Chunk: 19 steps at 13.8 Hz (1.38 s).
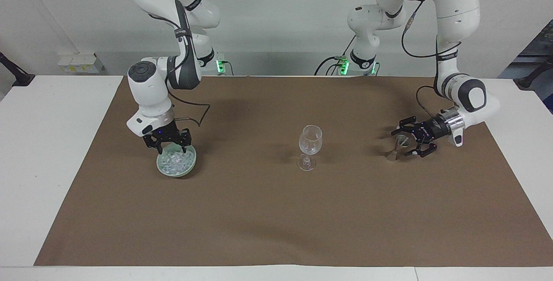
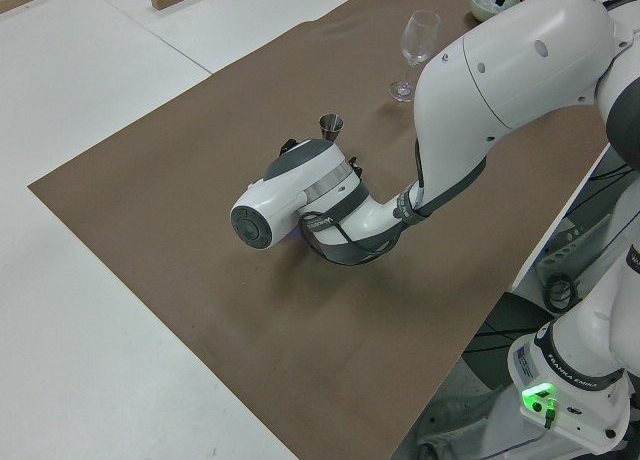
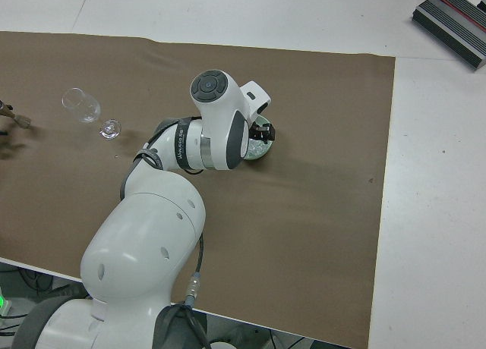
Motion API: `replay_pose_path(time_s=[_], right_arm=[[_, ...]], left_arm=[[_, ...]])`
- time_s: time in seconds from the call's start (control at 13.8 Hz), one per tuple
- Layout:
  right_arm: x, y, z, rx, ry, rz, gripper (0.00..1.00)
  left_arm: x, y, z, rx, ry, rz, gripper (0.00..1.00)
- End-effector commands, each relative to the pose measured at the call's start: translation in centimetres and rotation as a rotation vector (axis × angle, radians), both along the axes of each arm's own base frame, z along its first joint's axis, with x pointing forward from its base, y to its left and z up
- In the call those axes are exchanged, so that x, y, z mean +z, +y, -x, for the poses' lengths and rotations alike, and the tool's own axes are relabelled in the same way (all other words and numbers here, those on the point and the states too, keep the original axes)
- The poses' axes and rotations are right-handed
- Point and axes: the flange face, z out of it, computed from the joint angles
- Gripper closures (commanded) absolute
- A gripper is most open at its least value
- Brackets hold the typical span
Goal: Pour wine and add ice with both arms
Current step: 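Release the bottle with the left gripper while the right gripper enters the cup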
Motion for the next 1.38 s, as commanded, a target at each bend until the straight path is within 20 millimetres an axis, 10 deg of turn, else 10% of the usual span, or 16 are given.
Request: replay_pose_path(time_s=[0.0, 0.72, 1.3], right_arm=[[-0.3, -0.3, -0.8, 0.029, -0.034, 0.003, 0.18], [-0.3, -0.2, -1.1, 0.028, -0.059, 0.0, 0.26], [-0.2, 0.0, -1.3, 0.027, -0.079, -0.003, 0.33]], left_arm=[[1.7, 1.0, -0.8, -0.113, -0.043, -0.055, 0.0], [15.0, 4.0, -5.9, -0.548, -0.132, -0.384, 0.0], [29.0, -3.0, -7.0, -0.862, -0.407, -0.61, 0.0]])
